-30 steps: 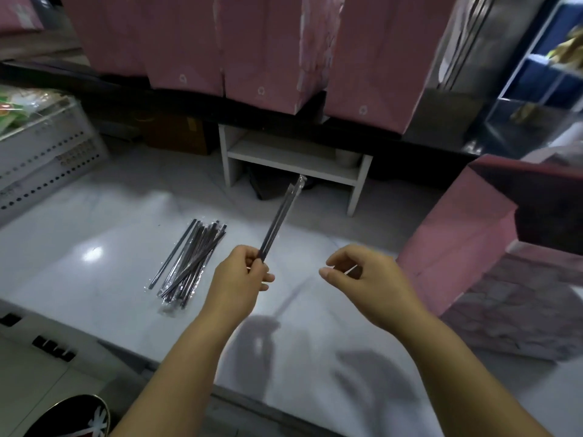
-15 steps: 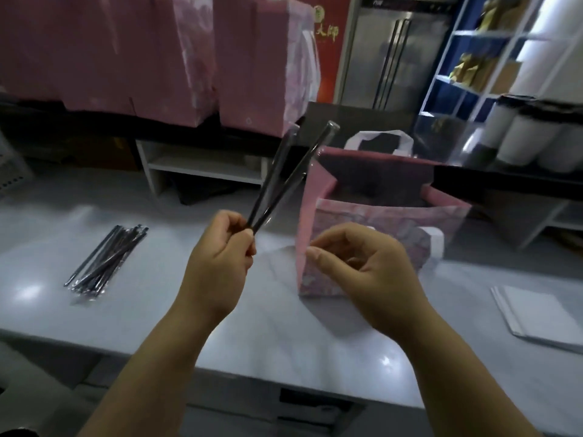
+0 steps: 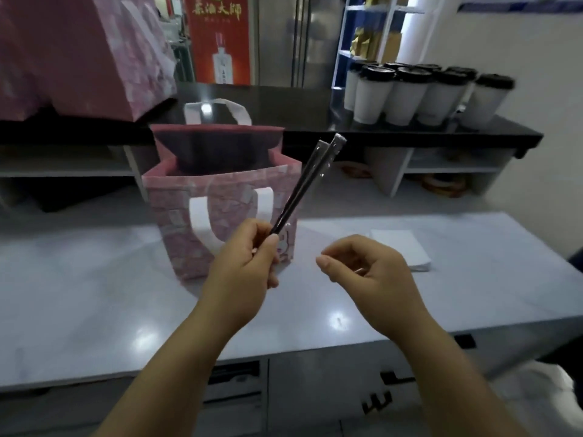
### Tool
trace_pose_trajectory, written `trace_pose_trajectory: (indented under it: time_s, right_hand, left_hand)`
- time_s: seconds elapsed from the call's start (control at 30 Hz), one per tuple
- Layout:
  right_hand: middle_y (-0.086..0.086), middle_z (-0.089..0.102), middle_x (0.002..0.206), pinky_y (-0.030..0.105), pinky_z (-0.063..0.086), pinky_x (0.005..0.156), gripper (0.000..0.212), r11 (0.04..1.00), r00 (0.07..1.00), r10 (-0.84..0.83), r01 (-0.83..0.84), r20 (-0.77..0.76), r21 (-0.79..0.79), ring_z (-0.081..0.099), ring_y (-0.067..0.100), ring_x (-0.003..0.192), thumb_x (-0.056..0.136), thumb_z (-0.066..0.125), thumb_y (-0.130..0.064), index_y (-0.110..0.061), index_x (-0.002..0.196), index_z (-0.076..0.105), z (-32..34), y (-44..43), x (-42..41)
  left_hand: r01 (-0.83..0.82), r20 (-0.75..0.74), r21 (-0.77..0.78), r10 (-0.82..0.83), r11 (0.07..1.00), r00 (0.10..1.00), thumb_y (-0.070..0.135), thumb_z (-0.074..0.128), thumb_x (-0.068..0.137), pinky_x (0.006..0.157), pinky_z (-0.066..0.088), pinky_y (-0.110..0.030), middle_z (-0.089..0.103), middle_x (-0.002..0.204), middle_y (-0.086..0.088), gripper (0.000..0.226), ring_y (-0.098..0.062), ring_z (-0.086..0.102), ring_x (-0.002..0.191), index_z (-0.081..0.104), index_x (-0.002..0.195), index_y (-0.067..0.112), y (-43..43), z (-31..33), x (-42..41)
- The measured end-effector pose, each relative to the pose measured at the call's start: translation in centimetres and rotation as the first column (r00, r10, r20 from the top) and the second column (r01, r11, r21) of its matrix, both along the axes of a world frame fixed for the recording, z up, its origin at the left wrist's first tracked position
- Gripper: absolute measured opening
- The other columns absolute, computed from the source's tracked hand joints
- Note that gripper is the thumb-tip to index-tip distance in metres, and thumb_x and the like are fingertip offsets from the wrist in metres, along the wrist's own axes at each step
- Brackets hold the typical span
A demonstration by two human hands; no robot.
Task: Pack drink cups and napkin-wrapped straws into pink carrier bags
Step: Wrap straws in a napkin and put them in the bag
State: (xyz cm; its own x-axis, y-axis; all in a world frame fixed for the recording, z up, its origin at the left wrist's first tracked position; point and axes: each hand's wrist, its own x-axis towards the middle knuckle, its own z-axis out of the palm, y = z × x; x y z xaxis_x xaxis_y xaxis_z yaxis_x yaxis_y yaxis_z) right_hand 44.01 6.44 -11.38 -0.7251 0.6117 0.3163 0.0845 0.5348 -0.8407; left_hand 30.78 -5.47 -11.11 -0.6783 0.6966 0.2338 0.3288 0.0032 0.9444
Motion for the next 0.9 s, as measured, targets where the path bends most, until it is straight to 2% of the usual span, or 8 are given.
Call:
trace_pose_trajectory:
  time_s: [0.1,0.23,0.3,0.43,0.53,0.7,0.77,0.9]
  right_hand:
    - [-0.013,0.067,0.078,0.024,0.052,0.064,0.005,0.995,0.993,-0.102,0.103,0.057,-0.014,0.062,0.009,0.072,0.083,0.070,-0.029,-0.025,0.081,0.068,-1.0,2.8,1.5]
    - [-0.011,0.067,0.075,0.016,0.049,0.062,0.006,0.973,0.964,-0.218,0.227,0.149,-0.045,0.061,0.005,0.073,0.083,0.070,-0.030,-0.026,0.079,0.068,-2.6,6.9,2.9]
    - [-0.010,0.066,0.075,0.016,0.049,0.062,0.007,0.957,0.939,-0.269,0.286,0.213,-0.051,0.060,0.004,0.072,0.084,0.069,-0.031,-0.026,0.079,0.067,-3.6,9.2,3.4]
    - [-0.008,0.066,0.076,0.020,0.047,0.064,0.009,0.902,0.858,-0.392,0.430,0.333,-0.045,0.059,0.005,0.070,0.084,0.069,-0.033,-0.025,0.078,0.067,-5.5,13.9,4.3]
    - [-0.010,0.064,0.080,0.023,0.046,0.065,0.011,0.841,0.771,-0.480,0.539,0.418,-0.030,0.059,0.007,0.074,0.085,0.067,-0.035,-0.025,0.082,0.066,-6.9,17.1,4.7]
    - [-0.009,0.062,0.097,0.034,0.051,0.077,0.022,0.756,0.643,-0.570,0.654,0.512,0.021,0.060,0.013,0.087,0.087,0.063,-0.038,-0.023,0.104,0.060,-9.4,21.6,4.7]
    - [-0.004,0.060,0.110,0.033,0.049,0.081,0.034,0.757,0.611,-0.573,0.649,0.546,0.069,0.059,0.015,0.095,0.088,0.062,-0.038,-0.020,0.116,0.057,-10.2,23.1,4.6]
    - [0.002,0.053,0.126,0.033,0.047,0.086,0.050,0.796,0.587,-0.500,0.602,0.636,0.070,0.057,0.020,0.106,0.089,0.061,-0.041,-0.014,0.130,0.050,-11.5,25.8,4.1]
  left_hand:
    - [0.065,0.018,-0.049,-0.064,0.997,0.998,0.018,0.039,0.098,0.063,0.051,-0.033,0.056,0.075,-0.003,0.014,-0.009,0.054,0.057,0.053,0.095,0.019,3.4,-1.0,1.0]
    - [0.138,0.071,-0.130,-0.130,0.982,0.989,0.017,0.038,0.099,0.070,0.051,-0.036,0.059,0.080,-0.001,0.016,-0.011,0.058,0.065,0.053,0.097,0.022,8.5,-2.7,1.2]
    - [0.173,0.110,-0.163,-0.156,0.971,0.982,0.015,0.038,0.098,0.068,0.048,-0.036,0.061,0.081,0.000,0.016,-0.015,0.059,0.069,0.053,0.096,0.022,11.4,-3.9,0.7]
    - [0.233,0.177,-0.214,-0.197,0.949,0.964,0.010,0.039,0.096,0.060,0.037,-0.027,0.064,0.083,0.002,0.020,-0.016,0.059,0.070,0.052,0.090,0.025,16.8,-6.6,-0.4]
    - [0.273,0.207,-0.250,-0.224,0.929,0.952,0.009,0.038,0.096,0.062,0.037,-0.026,0.066,0.086,0.002,0.022,-0.015,0.059,0.074,0.051,0.090,0.027,19.9,-7.9,-1.2]
    - [0.285,0.254,-0.280,-0.215,0.917,0.943,0.008,0.038,0.096,0.073,0.043,-0.029,0.069,0.087,0.003,0.024,-0.016,0.063,0.082,0.053,0.092,0.026,23.6,-9.5,-2.4]
    - [0.265,0.268,-0.294,-0.187,0.918,0.945,0.007,0.038,0.095,0.078,0.045,-0.029,0.069,0.087,0.002,0.022,-0.016,0.064,0.085,0.054,0.093,0.022,24.5,-10.0,-2.4]
    - [0.210,0.298,-0.334,-0.108,0.919,0.948,0.004,0.038,0.092,0.074,0.048,-0.031,0.066,0.083,-0.004,0.020,-0.020,0.062,0.077,0.054,0.091,0.016,25.9,-10.6,-2.2]
